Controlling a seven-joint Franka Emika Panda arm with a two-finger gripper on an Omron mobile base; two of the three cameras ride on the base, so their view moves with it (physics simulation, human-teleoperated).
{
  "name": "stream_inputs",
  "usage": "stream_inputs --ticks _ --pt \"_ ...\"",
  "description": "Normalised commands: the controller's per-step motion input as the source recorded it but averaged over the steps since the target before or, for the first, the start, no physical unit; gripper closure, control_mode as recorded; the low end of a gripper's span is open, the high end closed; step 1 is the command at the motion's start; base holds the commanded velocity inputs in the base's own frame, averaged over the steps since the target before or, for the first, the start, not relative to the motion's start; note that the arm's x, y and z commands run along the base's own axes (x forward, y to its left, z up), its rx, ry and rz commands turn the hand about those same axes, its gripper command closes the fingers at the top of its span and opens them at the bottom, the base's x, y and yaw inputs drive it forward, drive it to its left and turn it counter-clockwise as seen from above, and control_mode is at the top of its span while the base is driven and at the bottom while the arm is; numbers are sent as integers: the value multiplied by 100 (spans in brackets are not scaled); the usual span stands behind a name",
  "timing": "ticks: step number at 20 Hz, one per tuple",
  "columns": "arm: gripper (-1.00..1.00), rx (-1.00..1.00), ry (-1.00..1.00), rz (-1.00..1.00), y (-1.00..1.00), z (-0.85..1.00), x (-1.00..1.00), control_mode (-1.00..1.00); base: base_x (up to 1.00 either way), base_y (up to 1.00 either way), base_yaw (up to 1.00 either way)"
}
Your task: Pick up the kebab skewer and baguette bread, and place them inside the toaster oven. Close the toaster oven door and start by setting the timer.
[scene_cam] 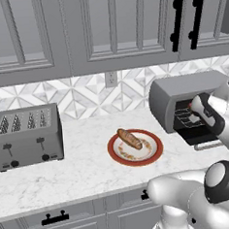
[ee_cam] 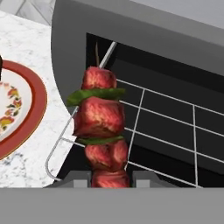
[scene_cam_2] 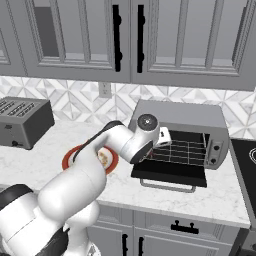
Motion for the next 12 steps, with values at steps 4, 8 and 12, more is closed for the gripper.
stream_inputs --ticks 4,8,12 --pt "100 1 0 0 0 -10 16 -100 0 0 0" --pt "100 1 0 0 0 0 16 -100 0 0 0" --pt "100 0 0 0 0 -11 7 -100 0 0 0"
